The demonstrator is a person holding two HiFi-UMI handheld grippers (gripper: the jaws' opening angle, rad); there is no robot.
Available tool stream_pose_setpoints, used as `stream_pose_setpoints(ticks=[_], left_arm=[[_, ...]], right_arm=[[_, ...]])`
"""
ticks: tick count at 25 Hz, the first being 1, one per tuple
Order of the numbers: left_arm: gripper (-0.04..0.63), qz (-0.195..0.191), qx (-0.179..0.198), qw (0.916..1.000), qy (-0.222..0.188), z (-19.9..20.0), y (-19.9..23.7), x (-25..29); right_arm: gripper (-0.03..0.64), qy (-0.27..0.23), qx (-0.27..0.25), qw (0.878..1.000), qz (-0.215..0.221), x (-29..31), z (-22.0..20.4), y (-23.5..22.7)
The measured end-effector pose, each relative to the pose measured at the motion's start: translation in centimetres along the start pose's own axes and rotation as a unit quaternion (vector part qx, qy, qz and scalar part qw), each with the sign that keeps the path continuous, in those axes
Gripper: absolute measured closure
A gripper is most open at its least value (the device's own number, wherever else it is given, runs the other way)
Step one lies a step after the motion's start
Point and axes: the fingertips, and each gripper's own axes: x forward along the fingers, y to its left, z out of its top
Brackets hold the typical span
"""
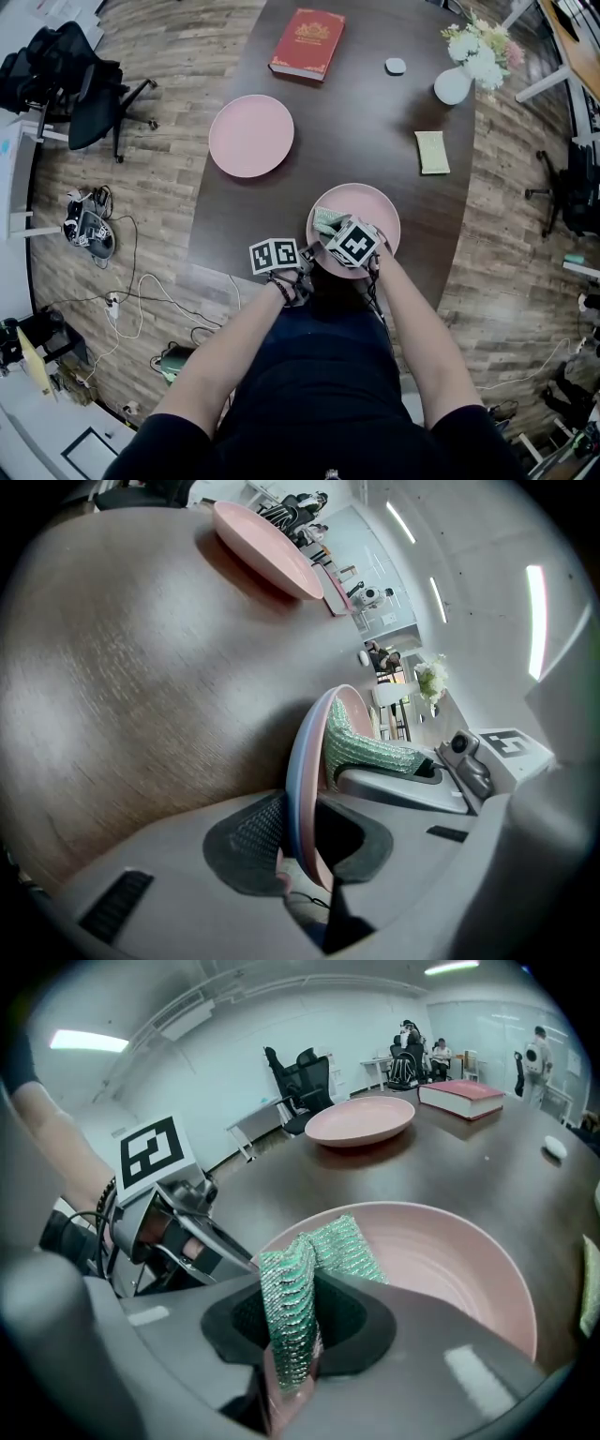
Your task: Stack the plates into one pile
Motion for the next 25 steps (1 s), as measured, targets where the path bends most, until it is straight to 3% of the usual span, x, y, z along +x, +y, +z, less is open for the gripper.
stream_pose_setpoints(ticks=[4, 10, 25], left_arm=[[0.537, 0.000, 0.005, 1.0000, 0.002, 0.00, -0.03, 0.02], [0.537, 0.002, 0.013, 0.9999, 0.006, -0.03, -0.06, 0.01], [0.537, 0.005, 0.007, 1.0000, -0.001, -0.06, -0.13, -0.01]], right_arm=[[0.532, -0.031, 0.038, 0.998, 0.026, -0.06, 0.40, 0.25], [0.532, -0.041, 0.043, 0.998, 0.029, 0.01, 0.82, 0.66], [0.532, -0.018, 0.033, 0.999, 0.007, 0.16, 0.86, 0.87]])
